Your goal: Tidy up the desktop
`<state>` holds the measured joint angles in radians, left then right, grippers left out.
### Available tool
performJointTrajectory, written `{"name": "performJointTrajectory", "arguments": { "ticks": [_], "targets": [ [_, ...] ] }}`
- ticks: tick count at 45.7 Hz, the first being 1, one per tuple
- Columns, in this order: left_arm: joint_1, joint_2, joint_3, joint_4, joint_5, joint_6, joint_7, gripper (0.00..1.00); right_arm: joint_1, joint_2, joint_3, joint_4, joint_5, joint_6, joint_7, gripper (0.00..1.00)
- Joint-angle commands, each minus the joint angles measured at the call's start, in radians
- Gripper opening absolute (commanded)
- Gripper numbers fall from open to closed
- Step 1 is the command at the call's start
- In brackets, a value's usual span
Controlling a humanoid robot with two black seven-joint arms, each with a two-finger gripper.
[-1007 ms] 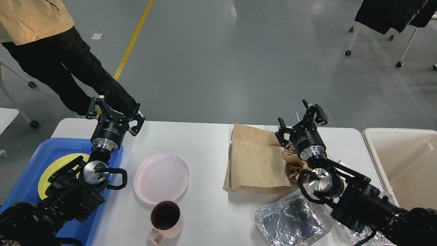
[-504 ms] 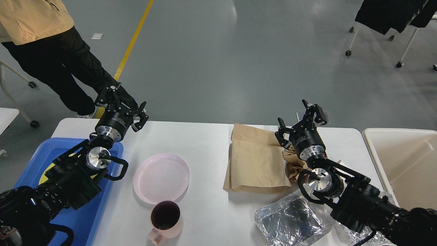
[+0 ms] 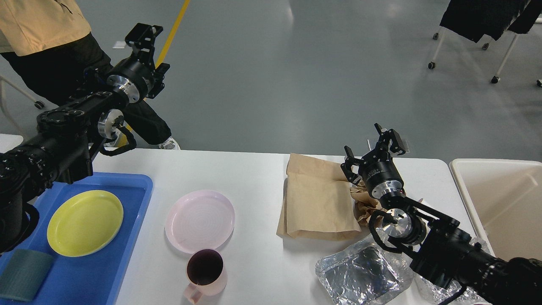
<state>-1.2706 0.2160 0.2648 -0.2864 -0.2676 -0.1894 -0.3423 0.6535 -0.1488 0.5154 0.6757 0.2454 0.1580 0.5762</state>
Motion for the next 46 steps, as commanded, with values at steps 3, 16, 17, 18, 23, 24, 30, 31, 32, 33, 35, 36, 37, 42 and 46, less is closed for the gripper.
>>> {"name": "performJointTrajectory", "arguments": {
  "ticks": [3,16,17,18,23,24,30,31,32,33,35,36,37,42,46],
  "targets": [
    [-0.029,-0.033,0.209,0.001,0.056,-0.008,-0.001,0.99,0.000,0.000,0.000,0.001,0.000,0.000,-0.001,1.00],
    [-0.033,-0.038,0.346,0.004,0.361,-0.010,-0.001,0.99,0.000,0.000,0.000,0.001,0.000,0.000,0.001,1.00],
    [-0.036,-0.043,0.346,0.004,0.379,-0.010,-0.001,0.99,0.000,0.000,0.000,0.001,0.000,0.000,0.001,1.00],
    [-0.042,-0.047,0.346,0.004,0.398,-0.010,-0.001,0.99,0.000,0.000,0.000,0.001,0.000,0.000,0.001,1.00],
    [-0.059,-0.055,0.350,0.004,0.462,-0.010,-0.003,0.99,0.000,0.000,0.000,-0.001,0.000,0.000,0.001,1.00],
    [-0.061,-0.052,0.355,0.004,0.472,-0.010,-0.003,0.99,0.000,0.000,0.000,0.001,0.000,0.000,0.001,1.00],
    [-0.108,-0.056,0.421,-0.007,0.484,-0.012,-0.003,0.99,0.000,0.000,0.000,-0.001,0.000,0.000,0.001,1.00],
    [-0.119,-0.056,0.442,-0.017,0.482,-0.012,-0.003,0.99,0.000,0.000,0.000,-0.001,0.000,0.000,0.001,1.00],
    [-0.128,-0.056,0.465,-0.034,0.481,-0.012,-0.003,0.99,0.000,0.000,0.000,-0.001,0.000,0.000,0.001,1.00],
    [-0.140,-0.056,0.491,-0.057,0.481,-0.012,-0.003,0.99,0.000,0.000,0.000,-0.001,0.000,0.000,0.001,1.00],
    [-0.173,-0.056,0.552,-0.115,0.481,-0.012,-0.003,0.99,0.000,0.000,0.000,-0.001,0.000,0.000,0.001,1.00],
    [-0.194,-0.055,0.591,-0.153,0.482,-0.012,-0.003,0.99,0.000,0.000,0.000,-0.001,0.000,0.000,0.001,1.00],
    [-0.217,-0.055,0.631,-0.195,0.482,-0.012,-0.003,0.99,0.000,0.000,0.000,-0.001,0.000,0.000,0.001,1.00],
    [-0.309,-0.055,0.862,-0.378,0.482,-0.012,-0.003,0.99,0.000,0.000,0.000,0.001,0.000,0.000,0.001,1.00],
    [-0.355,-0.063,0.984,-0.485,0.482,-0.016,-0.003,0.99,0.000,0.000,0.000,0.001,0.000,0.000,0.001,1.00]
  ]
}}
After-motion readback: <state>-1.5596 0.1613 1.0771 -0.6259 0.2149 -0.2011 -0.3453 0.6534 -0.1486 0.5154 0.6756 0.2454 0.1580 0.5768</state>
